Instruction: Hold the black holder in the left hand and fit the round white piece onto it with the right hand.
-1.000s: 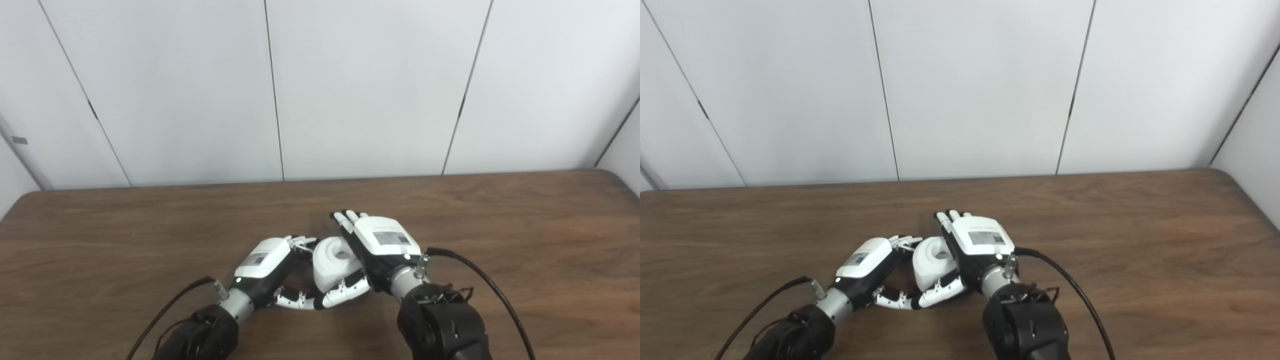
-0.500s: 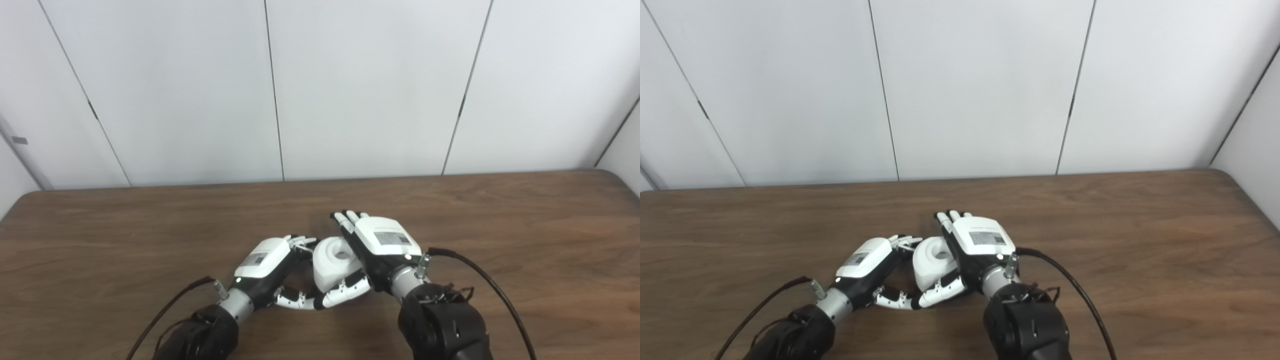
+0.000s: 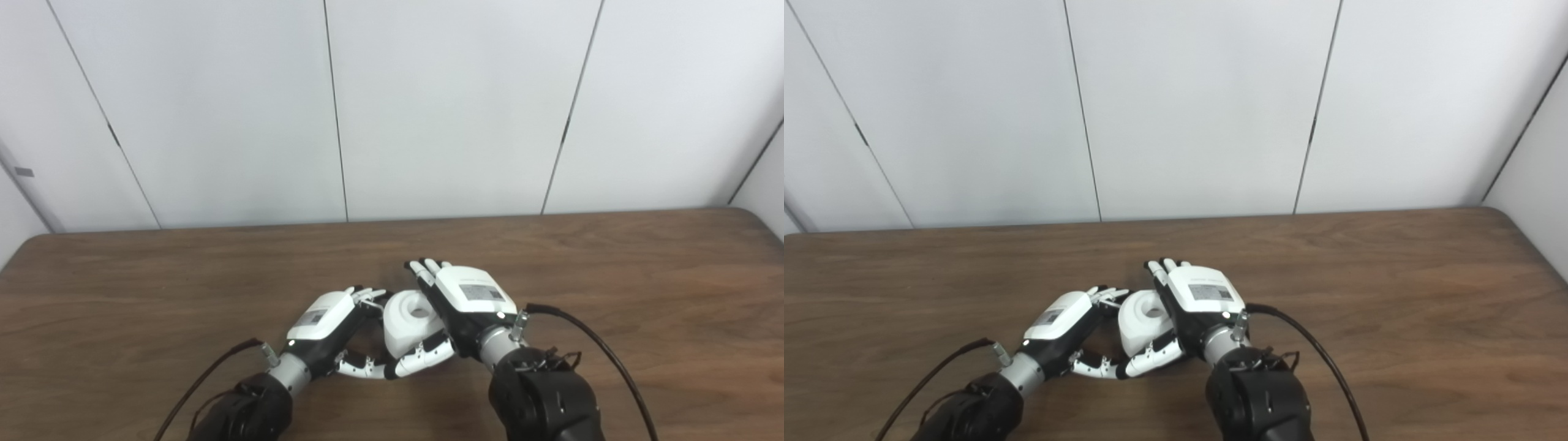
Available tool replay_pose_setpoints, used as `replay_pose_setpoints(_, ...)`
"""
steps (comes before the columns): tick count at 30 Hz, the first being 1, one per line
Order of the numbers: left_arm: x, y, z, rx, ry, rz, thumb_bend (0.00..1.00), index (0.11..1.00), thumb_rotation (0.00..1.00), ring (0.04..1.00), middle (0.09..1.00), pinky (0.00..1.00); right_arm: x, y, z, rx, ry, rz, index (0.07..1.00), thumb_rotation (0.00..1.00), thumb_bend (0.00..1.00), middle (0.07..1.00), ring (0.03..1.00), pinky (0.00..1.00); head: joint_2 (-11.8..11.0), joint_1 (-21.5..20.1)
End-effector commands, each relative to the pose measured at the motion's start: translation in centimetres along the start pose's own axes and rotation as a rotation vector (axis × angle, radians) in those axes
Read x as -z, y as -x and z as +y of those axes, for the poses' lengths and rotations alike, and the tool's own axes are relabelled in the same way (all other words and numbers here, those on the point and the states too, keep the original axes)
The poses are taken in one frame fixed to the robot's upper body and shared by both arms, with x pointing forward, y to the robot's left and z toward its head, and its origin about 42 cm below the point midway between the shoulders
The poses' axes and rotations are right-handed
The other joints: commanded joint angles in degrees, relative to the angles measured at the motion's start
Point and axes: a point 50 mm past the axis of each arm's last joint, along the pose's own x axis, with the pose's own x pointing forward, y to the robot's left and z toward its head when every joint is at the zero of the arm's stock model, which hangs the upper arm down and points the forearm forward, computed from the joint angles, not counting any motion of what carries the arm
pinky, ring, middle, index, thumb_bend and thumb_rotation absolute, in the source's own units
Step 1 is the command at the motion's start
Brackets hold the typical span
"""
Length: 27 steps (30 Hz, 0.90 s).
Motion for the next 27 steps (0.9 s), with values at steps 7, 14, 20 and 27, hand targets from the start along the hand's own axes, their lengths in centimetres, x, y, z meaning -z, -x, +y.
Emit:
replay_pose_setpoints(7, 0.03, -0.15, -0.44, 0.065, 0.008, 0.009, 0.52, 0.492, 0.07, 0.951, 0.931, 1.0, -0.78, -0.05, -1.29, 0.067, -0.003, -0.033, 0.979, 0.52, 1.0, 1.0, 1.0, 0.71, -0.1, 0.1)
replay_pose_setpoints(14, 0.06, -0.08, -0.35, 0.07, 0.007, 0.011, 0.99, 0.611, 0.21, 0.947, 0.936, 1.0, -0.8, -0.03, -1.22, 0.066, -0.003, -0.039, 0.976, 0.52, 1.0, 1.0, 1.0, 0.7, -0.1, 0.0)
replay_pose_setpoints(20, 0.11, -0.08, -0.34, 0.07, 0.008, 0.012, 1.0, 0.632, 0.23, 0.946, 0.938, 1.0, -0.76, -0.03, -1.18, 0.064, -0.002, -0.041, 0.981, 0.53, 1.0, 1.0, 1.0, 0.7, -0.1, 0.0)
replay_pose_setpoints(27, 0.18, -0.09, -0.35, 0.072, 0.005, 0.018, 1.0, 0.656, 0.24, 0.947, 0.944, 1.0, -0.75, -0.06, -1.12, 0.063, -0.007, -0.044, 0.982, 0.52, 1.0, 1.0, 1.0, 0.7, -0.3, 0.0)
